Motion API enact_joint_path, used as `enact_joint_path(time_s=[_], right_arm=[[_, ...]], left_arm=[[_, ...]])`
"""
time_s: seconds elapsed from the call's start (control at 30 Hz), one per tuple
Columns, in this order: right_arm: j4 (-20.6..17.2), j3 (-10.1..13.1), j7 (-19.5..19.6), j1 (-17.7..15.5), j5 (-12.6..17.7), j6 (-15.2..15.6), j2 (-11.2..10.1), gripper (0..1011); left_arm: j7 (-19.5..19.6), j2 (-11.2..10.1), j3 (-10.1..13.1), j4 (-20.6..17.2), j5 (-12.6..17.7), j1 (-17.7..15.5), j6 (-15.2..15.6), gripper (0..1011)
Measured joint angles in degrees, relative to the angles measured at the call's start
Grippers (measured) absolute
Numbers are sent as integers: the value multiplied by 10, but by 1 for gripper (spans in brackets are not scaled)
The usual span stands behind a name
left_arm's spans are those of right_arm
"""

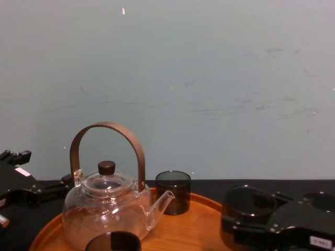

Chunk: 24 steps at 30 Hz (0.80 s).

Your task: Pick up the glass from the table and place it on the tray.

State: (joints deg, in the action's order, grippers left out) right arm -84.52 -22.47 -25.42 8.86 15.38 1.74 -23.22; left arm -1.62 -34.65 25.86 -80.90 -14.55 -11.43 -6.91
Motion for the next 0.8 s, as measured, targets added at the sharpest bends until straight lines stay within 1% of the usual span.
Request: enact_joint_path(time_s=[0.17,0.37,0.8], right_arm=[[8,-13,-4,7,-4,0,8,905],[26,-30,-7,19,-10,-5,22,905],[54,-53,-15,34,-17,-13,41,905]], left_arm=[[0,0,0,0,0,0,0,1001],[0,0,0,0,0,0,0,1001],[0,0,0,0,0,0,0,1001]])
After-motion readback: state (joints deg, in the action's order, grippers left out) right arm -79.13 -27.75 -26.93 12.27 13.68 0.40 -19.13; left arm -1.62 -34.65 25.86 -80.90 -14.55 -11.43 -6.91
